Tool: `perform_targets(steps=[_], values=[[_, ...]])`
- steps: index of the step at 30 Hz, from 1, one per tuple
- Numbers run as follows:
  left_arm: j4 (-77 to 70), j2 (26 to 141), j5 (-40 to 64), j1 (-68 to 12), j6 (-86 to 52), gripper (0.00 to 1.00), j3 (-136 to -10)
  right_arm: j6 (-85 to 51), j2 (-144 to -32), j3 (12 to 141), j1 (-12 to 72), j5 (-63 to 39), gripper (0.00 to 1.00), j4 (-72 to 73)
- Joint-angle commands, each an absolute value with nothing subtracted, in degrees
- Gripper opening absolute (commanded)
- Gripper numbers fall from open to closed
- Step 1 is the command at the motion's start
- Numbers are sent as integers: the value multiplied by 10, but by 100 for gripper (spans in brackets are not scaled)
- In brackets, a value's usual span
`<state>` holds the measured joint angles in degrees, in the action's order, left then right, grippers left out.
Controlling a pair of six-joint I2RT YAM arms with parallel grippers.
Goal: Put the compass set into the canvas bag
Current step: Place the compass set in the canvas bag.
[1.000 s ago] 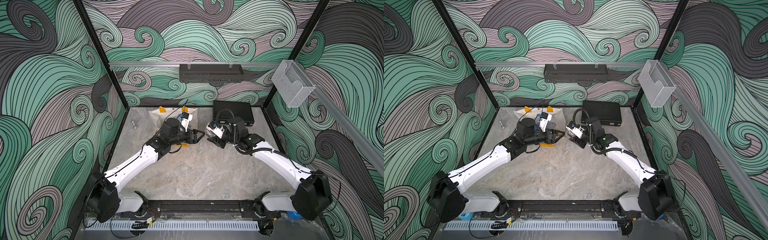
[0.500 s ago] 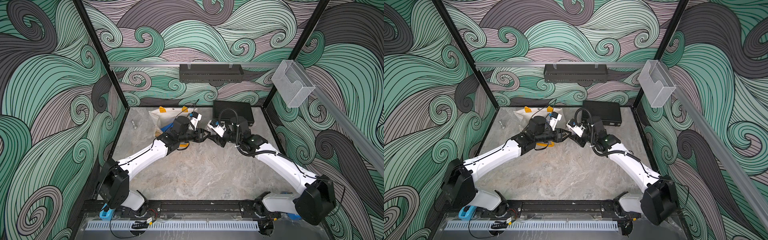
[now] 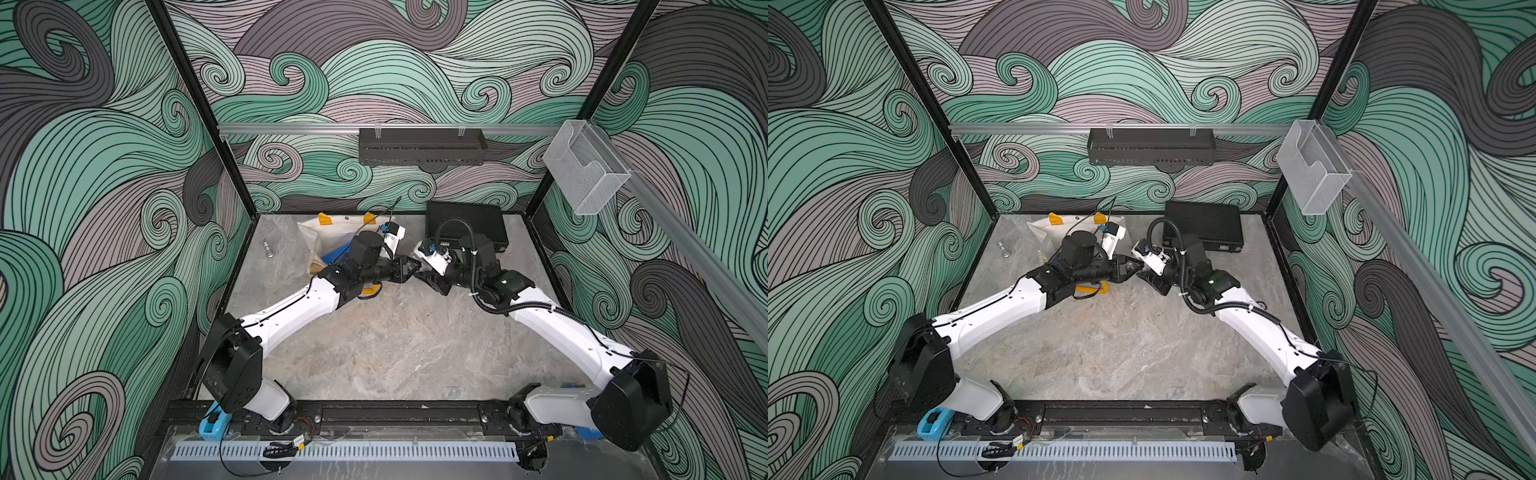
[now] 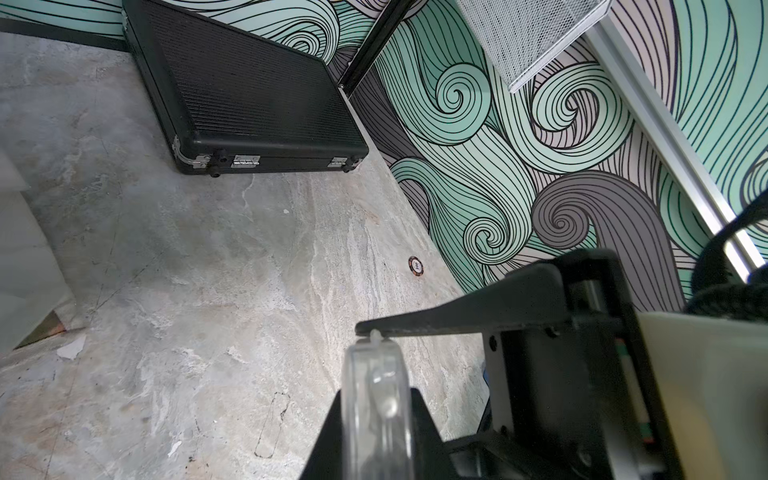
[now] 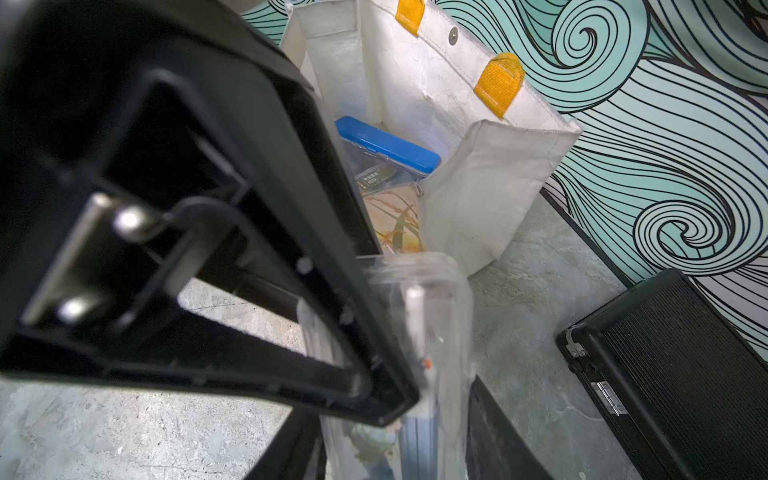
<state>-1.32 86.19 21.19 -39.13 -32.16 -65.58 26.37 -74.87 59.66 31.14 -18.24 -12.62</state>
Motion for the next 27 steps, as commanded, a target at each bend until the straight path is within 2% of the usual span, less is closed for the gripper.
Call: perform_targets(steps=[1,5,7,13,15,22,27], values=[[-29,870,213,-394,-315,11,-680,270,-748,598,320,-200,35,-113],[-26,867,212,-394,-313,8,-679,272,-751,600,323,-196,38,-109],[-27,864,207,-394,-311,7,-678,269,-751,599,323,-193,42,-106],[-17,851,181,-392,-292,6,-674,237,-729,586,324,-157,75,-85],[-8,839,155,-391,-284,6,-672,232,-712,586,324,-143,100,-91],[56,745,9,-369,-219,6,-666,158,-637,575,311,-25,100,-103],[114,674,-97,-318,-173,7,-666,120,-613,551,288,21,100,-125]])
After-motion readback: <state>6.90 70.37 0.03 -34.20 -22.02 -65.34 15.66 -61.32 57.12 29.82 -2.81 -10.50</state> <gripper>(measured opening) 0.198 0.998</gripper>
